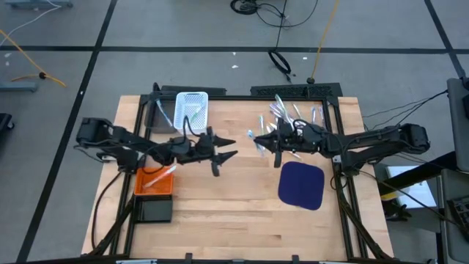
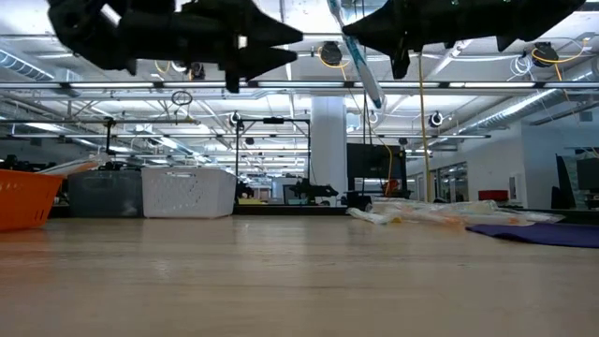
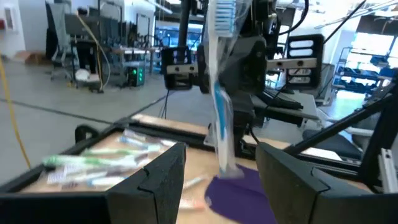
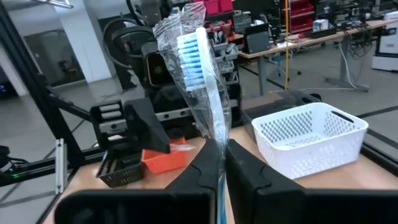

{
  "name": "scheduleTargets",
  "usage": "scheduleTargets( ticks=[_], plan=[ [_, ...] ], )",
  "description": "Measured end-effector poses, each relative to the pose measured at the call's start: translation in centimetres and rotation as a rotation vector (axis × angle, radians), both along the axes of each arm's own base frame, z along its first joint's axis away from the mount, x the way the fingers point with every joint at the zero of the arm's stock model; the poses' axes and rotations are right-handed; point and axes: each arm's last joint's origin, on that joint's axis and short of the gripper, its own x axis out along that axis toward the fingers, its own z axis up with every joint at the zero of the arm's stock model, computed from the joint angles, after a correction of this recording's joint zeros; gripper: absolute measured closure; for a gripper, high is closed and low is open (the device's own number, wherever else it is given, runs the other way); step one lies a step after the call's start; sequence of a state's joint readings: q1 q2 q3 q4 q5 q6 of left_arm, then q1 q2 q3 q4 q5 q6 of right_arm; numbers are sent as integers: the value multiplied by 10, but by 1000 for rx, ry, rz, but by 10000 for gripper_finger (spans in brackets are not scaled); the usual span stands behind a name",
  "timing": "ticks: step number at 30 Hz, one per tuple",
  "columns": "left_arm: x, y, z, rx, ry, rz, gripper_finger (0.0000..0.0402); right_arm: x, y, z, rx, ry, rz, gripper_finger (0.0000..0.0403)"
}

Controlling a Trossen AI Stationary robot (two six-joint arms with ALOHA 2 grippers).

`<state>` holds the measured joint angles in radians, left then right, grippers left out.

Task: Pick & Place Toothbrushes
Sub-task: Put the blue toothbrush into the gray bin

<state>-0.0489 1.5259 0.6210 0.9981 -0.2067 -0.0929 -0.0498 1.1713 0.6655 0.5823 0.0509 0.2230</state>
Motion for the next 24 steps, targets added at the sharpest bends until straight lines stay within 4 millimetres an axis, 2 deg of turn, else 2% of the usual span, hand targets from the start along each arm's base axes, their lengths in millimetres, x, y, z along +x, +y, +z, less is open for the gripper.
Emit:
scheduleTargets(
  ticks=[5,12,24],
  plan=[
    [24,-2,2,64,6,3,202,0,0,0,0,2,0,400],
    [46,-4,-3,72,17,3,202,0,4,1,-8,-5,15,399],
    [64,-4,7,95,-22,11,202,0,8,3,-27,-25,33,399]
  ],
)
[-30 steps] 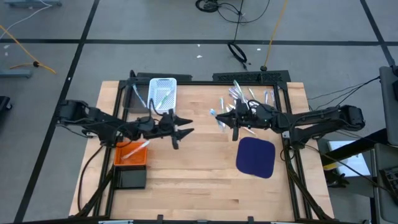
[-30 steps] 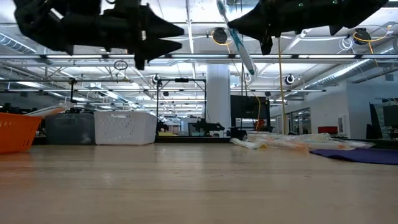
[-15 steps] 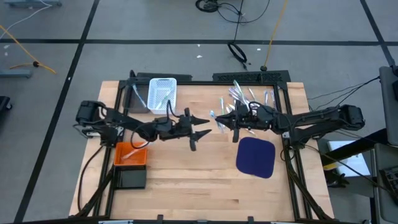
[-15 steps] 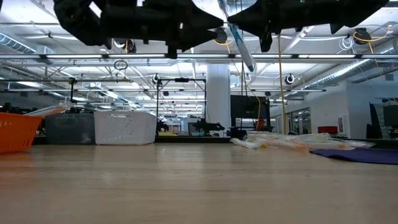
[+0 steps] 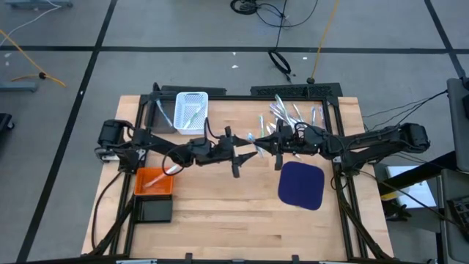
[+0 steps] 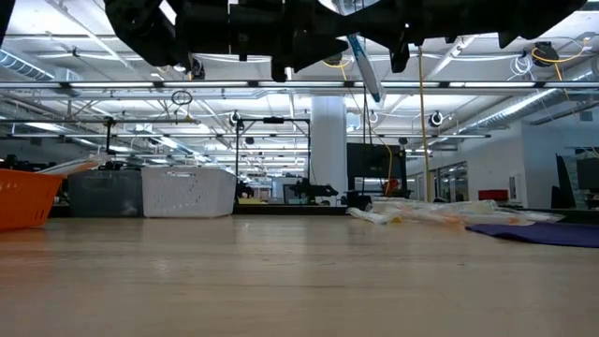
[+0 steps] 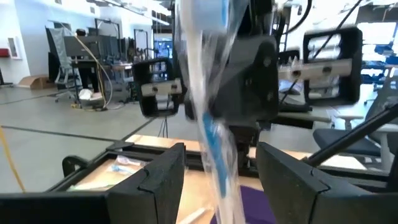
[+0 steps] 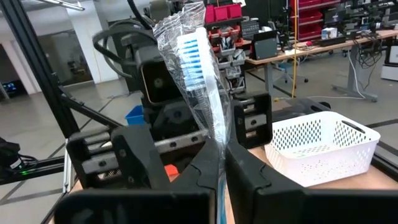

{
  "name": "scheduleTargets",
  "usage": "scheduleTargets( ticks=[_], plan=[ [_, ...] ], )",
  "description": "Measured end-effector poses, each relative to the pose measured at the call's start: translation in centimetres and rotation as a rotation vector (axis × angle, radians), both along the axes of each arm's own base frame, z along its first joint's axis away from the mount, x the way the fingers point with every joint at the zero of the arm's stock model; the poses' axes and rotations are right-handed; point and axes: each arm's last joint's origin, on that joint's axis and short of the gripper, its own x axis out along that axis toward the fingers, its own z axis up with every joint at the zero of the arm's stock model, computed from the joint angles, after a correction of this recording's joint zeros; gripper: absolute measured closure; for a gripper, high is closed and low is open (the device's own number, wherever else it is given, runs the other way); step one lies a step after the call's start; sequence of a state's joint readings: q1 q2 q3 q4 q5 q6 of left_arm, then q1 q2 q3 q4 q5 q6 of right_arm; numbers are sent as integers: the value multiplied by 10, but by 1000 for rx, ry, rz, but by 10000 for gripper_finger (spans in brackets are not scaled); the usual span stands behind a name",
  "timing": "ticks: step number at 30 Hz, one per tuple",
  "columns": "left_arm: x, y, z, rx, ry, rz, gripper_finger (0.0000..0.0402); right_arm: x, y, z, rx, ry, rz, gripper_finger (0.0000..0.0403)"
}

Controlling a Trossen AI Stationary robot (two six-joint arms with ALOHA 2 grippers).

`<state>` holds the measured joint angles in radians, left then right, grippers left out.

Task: Pick & Place Toothbrushes
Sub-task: Put the blue toothbrush into the gray bin

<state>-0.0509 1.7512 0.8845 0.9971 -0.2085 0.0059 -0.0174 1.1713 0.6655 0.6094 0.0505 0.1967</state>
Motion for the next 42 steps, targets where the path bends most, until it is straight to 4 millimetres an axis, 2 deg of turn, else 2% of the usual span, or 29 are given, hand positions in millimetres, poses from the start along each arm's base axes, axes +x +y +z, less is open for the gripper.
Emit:
scheduleTargets(
  ticks=[5,16,26,34,38,42],
  plan=[
    [1,0,1,-4,-5,0,222,0,0,0,0,0,0,399],
    [1,2,1,9,-5,-29,389,0,0,0,-2,-1,3,399],
    [1,5,1,-26,-8,-47,399,0,0,0,-13,6,1,386],
    [1,5,0,-36,20,-48,401,0,0,-2,-58,20,-2,308],
    [-3,6,5,-49,45,-31,401,0,0,-2,-126,29,-3,265],
    [-10,6,13,-62,97,-2,401,-2,0,0,-128,26,-3,239]
  ],
)
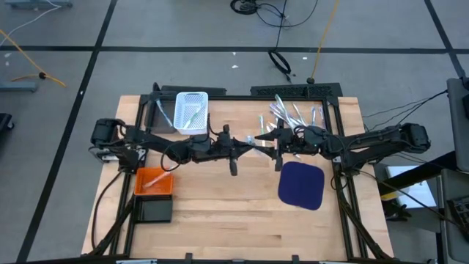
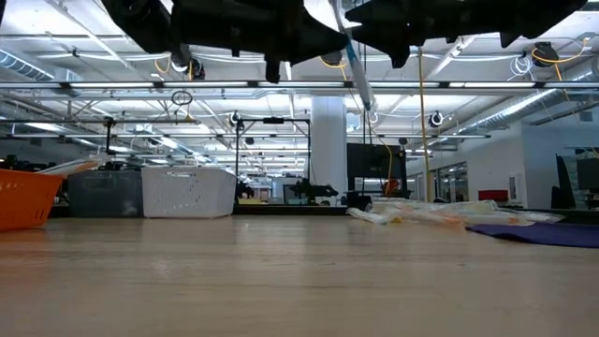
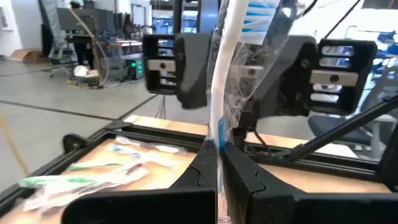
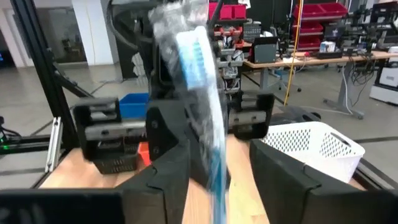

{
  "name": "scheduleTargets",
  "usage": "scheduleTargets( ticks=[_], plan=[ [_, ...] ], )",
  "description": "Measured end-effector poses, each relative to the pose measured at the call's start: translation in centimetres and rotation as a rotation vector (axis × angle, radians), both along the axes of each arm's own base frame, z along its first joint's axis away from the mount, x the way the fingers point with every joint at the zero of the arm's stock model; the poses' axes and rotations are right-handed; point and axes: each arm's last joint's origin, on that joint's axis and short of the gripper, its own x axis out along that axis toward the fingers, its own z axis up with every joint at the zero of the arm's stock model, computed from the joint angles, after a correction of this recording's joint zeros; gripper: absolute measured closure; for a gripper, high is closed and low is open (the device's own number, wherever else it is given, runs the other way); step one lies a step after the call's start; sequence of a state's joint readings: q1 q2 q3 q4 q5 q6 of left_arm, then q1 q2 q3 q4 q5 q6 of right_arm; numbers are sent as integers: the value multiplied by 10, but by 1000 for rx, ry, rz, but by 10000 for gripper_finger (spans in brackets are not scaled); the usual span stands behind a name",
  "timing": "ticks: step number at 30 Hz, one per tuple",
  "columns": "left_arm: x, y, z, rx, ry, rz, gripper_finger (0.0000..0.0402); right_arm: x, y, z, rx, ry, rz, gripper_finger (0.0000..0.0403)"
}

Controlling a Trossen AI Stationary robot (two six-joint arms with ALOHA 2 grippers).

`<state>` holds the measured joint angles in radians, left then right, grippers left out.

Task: Pick & Place Toothbrushes
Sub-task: Put the blue toothbrush into the gray bin

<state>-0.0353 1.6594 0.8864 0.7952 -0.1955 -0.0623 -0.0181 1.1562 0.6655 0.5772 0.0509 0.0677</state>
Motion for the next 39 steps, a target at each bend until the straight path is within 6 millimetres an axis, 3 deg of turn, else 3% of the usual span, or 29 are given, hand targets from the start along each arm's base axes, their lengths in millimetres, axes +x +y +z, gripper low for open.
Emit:
scheduleTargets(
  ticks=[9,17,24,27,39],
  plan=[
    [-38,6,28,-25,207,168,401,-7,0,-4,44,90,-1,239],
    [-94,14,51,-35,380,431,401,-7,5,-10,78,148,18,242],
    [-145,21,67,-88,394,655,401,-7,18,-10,72,152,68,244],
    [-162,26,64,-129,363,702,401,-8,24,-10,67,153,92,245],
    [-215,62,15,-273,304,993,401,-10,37,-12,53,133,144,247]
  ],
)
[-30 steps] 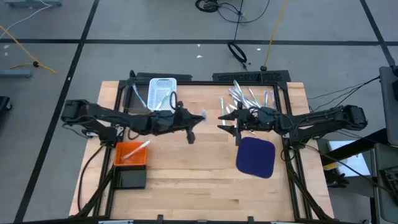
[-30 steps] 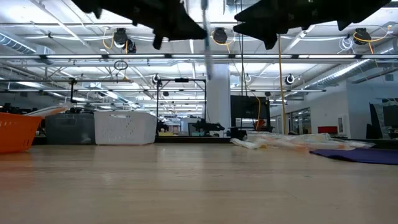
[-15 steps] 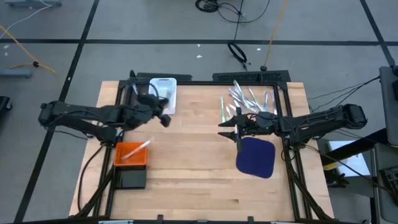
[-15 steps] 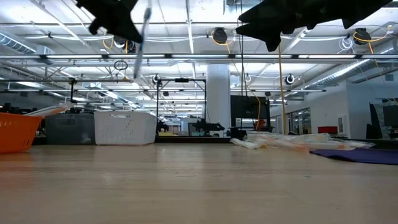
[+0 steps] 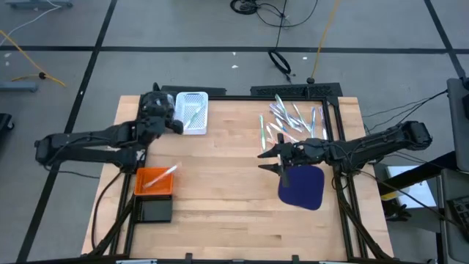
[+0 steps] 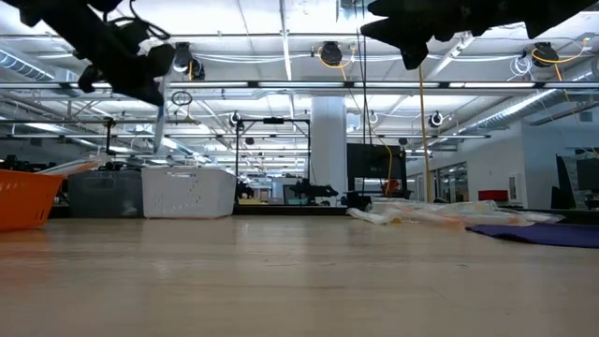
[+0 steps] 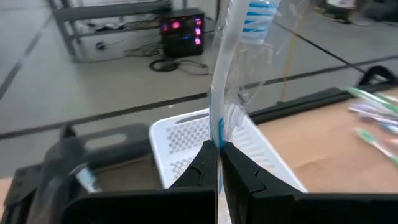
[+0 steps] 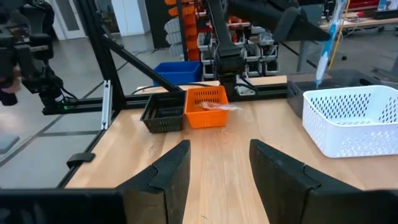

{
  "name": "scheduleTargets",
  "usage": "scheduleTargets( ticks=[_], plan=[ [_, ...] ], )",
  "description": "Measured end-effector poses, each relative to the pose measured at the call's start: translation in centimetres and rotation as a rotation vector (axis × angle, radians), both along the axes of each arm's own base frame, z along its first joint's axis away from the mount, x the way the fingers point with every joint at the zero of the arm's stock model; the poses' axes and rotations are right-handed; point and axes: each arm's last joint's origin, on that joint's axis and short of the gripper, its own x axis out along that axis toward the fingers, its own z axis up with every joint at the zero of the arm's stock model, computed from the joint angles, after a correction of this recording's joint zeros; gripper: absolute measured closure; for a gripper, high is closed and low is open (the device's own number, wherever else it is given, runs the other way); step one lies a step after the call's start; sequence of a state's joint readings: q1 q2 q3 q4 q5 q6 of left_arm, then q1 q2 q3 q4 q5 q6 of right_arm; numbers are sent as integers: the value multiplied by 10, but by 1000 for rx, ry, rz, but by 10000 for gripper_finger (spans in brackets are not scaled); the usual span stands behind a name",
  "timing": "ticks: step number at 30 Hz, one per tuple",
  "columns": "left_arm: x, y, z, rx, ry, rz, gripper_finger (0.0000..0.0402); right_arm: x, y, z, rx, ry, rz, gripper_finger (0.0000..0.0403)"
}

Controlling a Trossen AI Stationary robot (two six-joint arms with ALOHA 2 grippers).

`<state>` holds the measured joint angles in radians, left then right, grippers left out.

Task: Pick & Place Toothbrushes
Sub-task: Put the blue toothbrush into the gray bin

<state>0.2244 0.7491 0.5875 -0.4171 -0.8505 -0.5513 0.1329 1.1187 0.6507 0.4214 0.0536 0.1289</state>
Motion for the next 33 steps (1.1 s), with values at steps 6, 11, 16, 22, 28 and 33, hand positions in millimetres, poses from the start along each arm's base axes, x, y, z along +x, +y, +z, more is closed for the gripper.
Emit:
scheduleTargets(
  ticks=[6,11,16,22,28,33],
  plan=[
    [-16,10,-5,-14,5,91,401,0,0,-1,-4,7,-1,248],
    [-26,19,-6,-19,23,178,401,0,0,-1,-4,8,-1,248],
    [-33,27,-8,-45,46,239,401,0,0,-1,-4,8,-1,248],
    [-38,35,-17,-90,36,276,401,0,0,-1,-5,9,-1,248],
    [-40,44,-45,-130,-42,265,401,0,0,-1,-9,8,0,248],
    [-47,50,-62,-155,-63,291,402,0,0,-1,-11,8,0,248]
  ],
)
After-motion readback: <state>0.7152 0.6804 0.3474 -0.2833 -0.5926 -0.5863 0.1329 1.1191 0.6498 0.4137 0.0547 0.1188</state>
